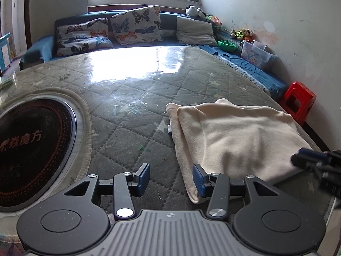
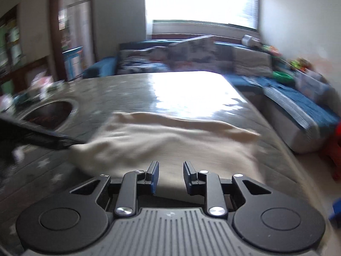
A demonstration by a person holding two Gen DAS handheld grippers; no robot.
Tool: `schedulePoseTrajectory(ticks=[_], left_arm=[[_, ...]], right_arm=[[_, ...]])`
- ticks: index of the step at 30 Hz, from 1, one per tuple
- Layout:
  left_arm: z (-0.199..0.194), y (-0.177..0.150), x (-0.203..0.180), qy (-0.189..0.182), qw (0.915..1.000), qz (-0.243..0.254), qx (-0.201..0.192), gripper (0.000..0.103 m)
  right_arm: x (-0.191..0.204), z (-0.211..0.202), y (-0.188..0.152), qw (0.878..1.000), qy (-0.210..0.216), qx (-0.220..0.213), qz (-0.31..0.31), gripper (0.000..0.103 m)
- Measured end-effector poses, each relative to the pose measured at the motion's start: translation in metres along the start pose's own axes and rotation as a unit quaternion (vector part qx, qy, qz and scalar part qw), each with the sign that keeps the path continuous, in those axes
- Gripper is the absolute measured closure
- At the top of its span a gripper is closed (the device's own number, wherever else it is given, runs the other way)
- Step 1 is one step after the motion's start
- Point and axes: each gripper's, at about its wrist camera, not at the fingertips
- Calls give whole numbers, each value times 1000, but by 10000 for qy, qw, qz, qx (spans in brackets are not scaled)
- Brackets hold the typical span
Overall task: Fold clothes
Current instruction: 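Release the sweatshirt and press the fold flat with the left gripper, then open both grippers and pull them back from the folded sweatshirt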
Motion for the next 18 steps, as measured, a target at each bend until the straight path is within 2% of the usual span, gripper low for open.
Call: schedulePoseTrajectory(ticks=[6, 11, 16, 18], left_arm=[[5, -3, -2, 98, 9999, 118, 50, 56], [5, -3, -3, 123, 9998, 167, 48, 56], [1, -3, -3, 125, 9998, 161, 77, 55], [-2, -3, -4, 161, 9997, 171, 97, 52]], right_arm=[[-41, -12, -18, 9977, -378, 24, 559, 77], [-49, -23, -19, 9965, -381, -141, 727, 77], [-55, -16, -17, 9956, -444, -86, 816, 77], [-52, -17, -18, 9956, -455, -94, 809, 77]])
Point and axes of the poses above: each gripper's, at about its wrist camera, not at the fingertips, and z roughly the way its jaws point, x to its left, y to its top, and after that the axes turned 15 degrees about y, right-handed
